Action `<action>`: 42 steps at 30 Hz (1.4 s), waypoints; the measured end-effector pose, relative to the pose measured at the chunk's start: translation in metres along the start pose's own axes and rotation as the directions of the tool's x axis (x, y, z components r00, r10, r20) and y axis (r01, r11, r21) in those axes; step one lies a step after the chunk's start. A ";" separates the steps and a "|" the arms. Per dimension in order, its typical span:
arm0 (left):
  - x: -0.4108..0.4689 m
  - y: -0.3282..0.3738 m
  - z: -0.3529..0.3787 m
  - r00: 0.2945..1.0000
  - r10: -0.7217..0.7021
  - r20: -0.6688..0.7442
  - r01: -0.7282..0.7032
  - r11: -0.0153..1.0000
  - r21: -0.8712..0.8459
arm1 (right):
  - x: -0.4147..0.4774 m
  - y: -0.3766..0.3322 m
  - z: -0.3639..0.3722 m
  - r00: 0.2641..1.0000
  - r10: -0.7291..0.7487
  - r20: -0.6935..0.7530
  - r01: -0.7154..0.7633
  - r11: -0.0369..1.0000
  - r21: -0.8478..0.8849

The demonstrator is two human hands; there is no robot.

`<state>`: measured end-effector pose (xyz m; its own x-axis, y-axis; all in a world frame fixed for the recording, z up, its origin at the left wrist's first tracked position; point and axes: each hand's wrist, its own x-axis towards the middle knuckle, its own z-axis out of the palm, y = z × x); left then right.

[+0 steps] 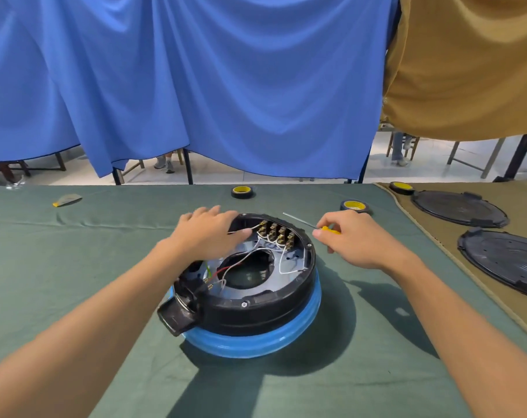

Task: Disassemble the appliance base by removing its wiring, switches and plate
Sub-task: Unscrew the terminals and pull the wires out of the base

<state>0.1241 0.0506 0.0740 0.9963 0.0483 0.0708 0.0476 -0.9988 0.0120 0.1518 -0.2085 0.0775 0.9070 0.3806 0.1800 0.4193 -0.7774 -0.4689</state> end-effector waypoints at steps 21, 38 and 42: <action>0.008 -0.003 0.007 0.992 0.123 0.037 -0.110 0.961 -0.254 | -0.008 -0.018 0.029 0.985 -0.092 -0.148 0.049 0.961 -0.273; 0.023 -0.006 0.009 0.987 0.162 0.003 -0.142 0.877 -0.460 | 0.008 -0.036 0.036 0.919 -0.342 -0.198 0.212 0.849 -0.483; 0.024 -0.008 0.010 0.975 0.216 0.043 -0.153 0.805 -0.573 | 0.006 -0.037 0.039 0.911 -0.356 -0.206 0.197 0.818 -0.541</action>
<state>0.1485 0.0599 0.0656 0.9852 -0.1692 0.0288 -0.1552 -0.8065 0.5706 0.1406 -0.1581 0.0622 0.6853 0.5205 0.5094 0.5426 -0.8314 0.1197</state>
